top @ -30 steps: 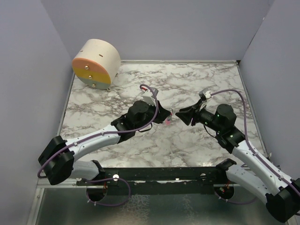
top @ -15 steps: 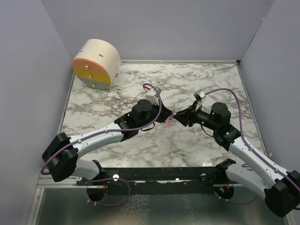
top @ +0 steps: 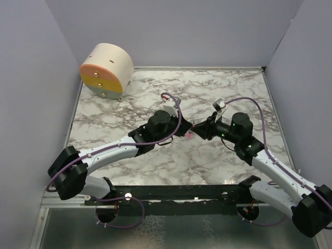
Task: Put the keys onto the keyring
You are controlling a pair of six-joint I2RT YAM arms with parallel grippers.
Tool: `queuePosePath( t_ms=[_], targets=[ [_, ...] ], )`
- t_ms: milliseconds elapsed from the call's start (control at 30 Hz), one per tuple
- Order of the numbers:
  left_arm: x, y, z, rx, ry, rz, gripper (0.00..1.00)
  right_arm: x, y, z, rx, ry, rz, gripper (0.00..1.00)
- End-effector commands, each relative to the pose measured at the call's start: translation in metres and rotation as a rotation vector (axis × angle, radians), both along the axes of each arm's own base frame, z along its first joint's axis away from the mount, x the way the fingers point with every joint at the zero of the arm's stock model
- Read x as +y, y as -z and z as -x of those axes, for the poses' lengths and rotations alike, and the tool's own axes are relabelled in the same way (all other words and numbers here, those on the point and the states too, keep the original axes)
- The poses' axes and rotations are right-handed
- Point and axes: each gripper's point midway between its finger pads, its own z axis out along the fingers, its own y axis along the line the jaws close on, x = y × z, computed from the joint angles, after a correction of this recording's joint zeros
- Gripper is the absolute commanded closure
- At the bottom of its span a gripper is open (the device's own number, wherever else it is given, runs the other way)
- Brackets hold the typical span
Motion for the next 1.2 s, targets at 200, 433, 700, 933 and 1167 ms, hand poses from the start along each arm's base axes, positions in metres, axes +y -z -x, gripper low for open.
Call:
queuePosePath(
  t_ms=[200,433,700,933,1167],
  targets=[
    [-0.006,-0.010,-0.001,-0.025,-0.002,0.007,1.00,0.001,-0.005,-0.005,-0.016,0.016,-0.014,0.80],
    [-0.005,-0.011,-0.001,-0.027,-0.005,0.001,1.00,0.000,0.001,-0.007,-0.002,0.029,0.003,0.90],
    [-0.005,-0.012,-0.002,-0.026,-0.005,-0.017,1.00,-0.009,0.009,-0.014,-0.002,0.076,0.064,0.99],
    [-0.009,-0.006,0.002,-0.002,0.020,-0.034,1.00,-0.020,0.013,-0.021,-0.022,0.130,0.125,0.99],
    [-0.013,-0.004,0.004,0.014,0.043,-0.053,1.00,-0.030,0.013,-0.026,-0.041,0.188,0.157,0.99]
  ],
)
